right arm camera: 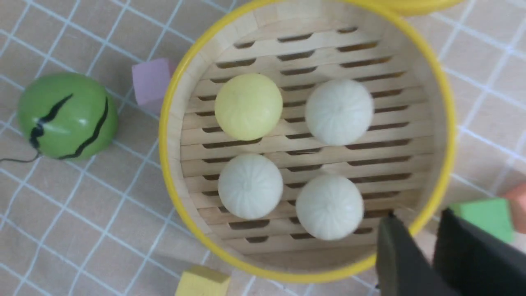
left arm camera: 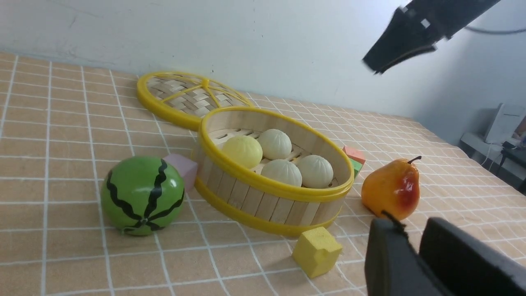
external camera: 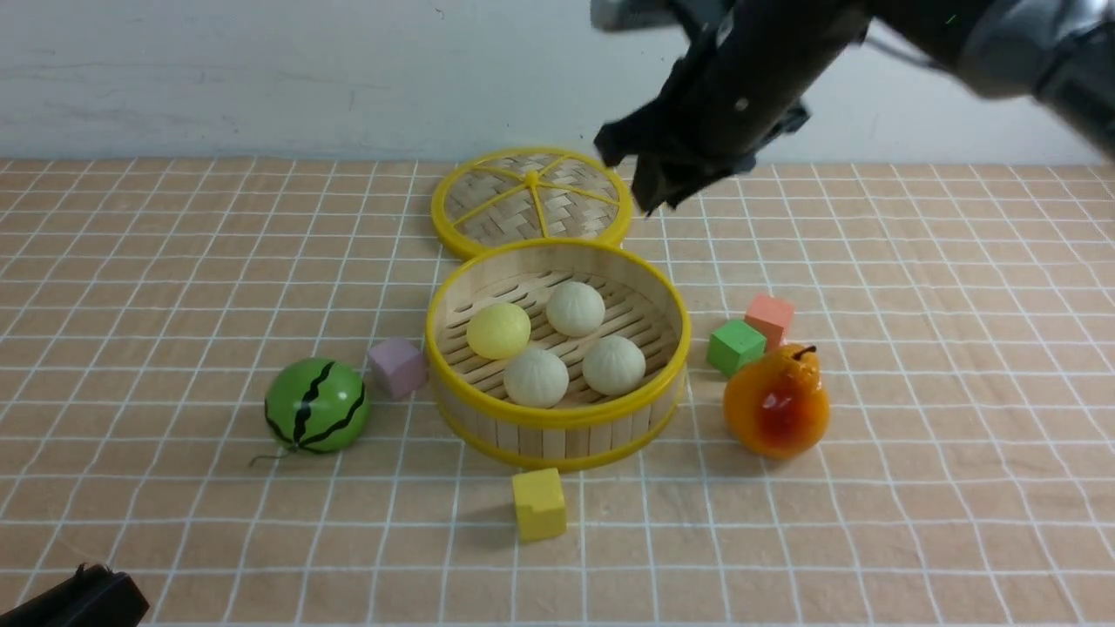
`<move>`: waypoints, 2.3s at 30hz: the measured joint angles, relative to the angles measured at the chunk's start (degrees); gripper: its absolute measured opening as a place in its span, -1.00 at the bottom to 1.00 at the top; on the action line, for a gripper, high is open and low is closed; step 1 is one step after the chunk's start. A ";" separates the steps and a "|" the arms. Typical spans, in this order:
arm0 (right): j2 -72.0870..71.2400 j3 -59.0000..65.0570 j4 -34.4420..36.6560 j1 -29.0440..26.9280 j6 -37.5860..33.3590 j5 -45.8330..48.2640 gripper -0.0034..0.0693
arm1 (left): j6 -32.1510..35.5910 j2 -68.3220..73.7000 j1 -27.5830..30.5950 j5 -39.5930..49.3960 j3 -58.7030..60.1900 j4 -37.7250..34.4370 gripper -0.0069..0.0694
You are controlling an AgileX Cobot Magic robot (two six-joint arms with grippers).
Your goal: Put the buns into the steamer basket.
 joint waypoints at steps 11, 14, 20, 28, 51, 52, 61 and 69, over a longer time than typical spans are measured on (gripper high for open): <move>-20.30 12.49 -7.21 8.53 8.32 1.58 -0.95 | 0.00 0.00 0.00 0.00 0.00 0.00 -0.52; -24.37 16.47 -6.19 9.37 9.31 1.86 -0.94 | 0.00 0.00 0.00 0.01 0.00 0.00 -0.52; -29.56 19.79 0.42 9.68 10.08 1.93 -0.93 | 0.00 0.00 0.00 0.01 0.00 0.00 -0.52; -29.58 20.00 2.38 9.68 9.79 1.88 -0.93 | 0.00 0.00 0.00 0.13 0.00 0.00 -0.49; -104.98 122.50 -5.13 -23.36 8.10 -54.55 -0.93 | 0.00 0.18 0.00 0.19 0.00 0.00 -0.45; -108.55 125.74 -5.13 -25.03 8.10 -54.26 -0.93 | 0.00 0.18 0.00 0.19 0.00 0.00 -0.44; -115.89 128.38 -6.70 -27.24 8.10 -48.58 -0.92 | 0.00 0.35 0.00 0.24 0.00 0.00 -0.43; -115.89 128.38 -6.81 -27.35 8.10 -48.56 -0.91 | 0.00 0.40 0.00 0.22 0.00 0.00 -0.41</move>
